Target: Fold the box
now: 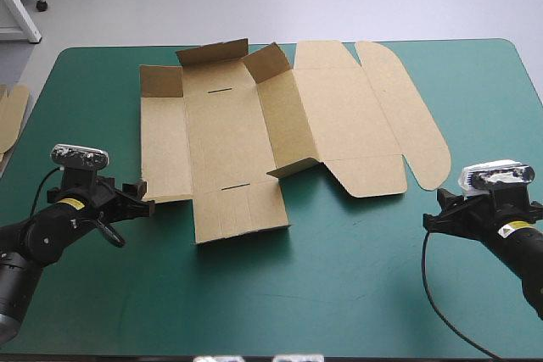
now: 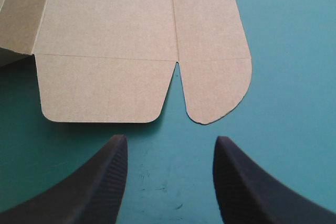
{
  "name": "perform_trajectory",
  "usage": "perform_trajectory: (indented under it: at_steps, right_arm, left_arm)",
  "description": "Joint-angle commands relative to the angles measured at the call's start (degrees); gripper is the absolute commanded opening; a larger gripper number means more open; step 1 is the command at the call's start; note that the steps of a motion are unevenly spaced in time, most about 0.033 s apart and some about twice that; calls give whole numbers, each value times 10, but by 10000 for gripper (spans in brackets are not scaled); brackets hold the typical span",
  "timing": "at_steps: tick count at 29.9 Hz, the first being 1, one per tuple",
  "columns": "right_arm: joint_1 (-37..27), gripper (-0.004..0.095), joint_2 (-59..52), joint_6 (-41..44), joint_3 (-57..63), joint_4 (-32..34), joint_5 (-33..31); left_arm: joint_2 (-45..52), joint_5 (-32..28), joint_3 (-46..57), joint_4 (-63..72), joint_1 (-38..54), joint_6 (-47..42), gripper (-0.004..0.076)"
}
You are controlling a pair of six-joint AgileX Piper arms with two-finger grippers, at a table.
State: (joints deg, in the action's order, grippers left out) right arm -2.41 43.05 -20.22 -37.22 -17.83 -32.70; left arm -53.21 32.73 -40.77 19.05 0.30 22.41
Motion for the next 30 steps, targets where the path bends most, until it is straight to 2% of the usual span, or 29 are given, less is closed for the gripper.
perform_trajectory:
  at_steps: [1,14,23,27,30]
  right_arm:
    - [0,467,0,-5,-16,-4,33]
    - [0,467,2,0,-16,-4,33]
    - [0,467,66,13,-61,-13,26]
    - [0,474,105,13,-109,-13,-2]
    - [0,532,140,13,-154,-13,-37]
  left_arm:
    - [4,-30,-21,12,-4,-3,433]
    - [4,-32,-21,12,-4,-10,433]
    - [-18,-26,-78,-12,-3,-100,433]
    - [-45,-20,-119,-57,-3,-141,433]
    - [-76,-2,-151,-99,3,-172,433]
